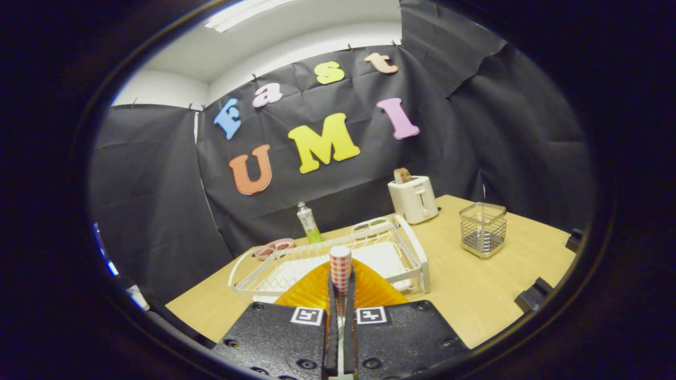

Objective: Take the plate from the dish rack, then take the spoon from the basket and place it into the plate.

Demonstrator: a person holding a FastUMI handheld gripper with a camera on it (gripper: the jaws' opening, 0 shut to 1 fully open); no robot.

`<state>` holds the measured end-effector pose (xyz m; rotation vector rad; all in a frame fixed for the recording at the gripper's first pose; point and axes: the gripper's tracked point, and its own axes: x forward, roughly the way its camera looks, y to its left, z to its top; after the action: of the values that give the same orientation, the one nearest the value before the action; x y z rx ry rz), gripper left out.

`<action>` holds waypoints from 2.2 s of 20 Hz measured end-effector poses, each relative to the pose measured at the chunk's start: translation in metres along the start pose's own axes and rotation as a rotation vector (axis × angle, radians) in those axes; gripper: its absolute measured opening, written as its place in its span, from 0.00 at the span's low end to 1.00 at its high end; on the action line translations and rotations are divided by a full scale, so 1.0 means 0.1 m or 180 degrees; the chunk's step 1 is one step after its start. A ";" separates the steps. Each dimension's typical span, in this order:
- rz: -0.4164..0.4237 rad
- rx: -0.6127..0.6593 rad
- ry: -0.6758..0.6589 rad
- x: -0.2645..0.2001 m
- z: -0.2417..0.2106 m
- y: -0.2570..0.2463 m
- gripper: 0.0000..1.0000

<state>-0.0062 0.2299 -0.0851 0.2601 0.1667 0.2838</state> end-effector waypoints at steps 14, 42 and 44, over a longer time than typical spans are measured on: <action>-0.0143 -0.0249 -0.0139 0.00 0.13 -0.19 0.82; -0.0147 -0.1044 -0.0361 -0.64 0.50 -0.26 0.99; -0.0138 -0.1067 -0.0435 -0.64 0.55 -0.28 0.99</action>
<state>-0.0493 0.1725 -0.0325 -0.0569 -0.0118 0.2457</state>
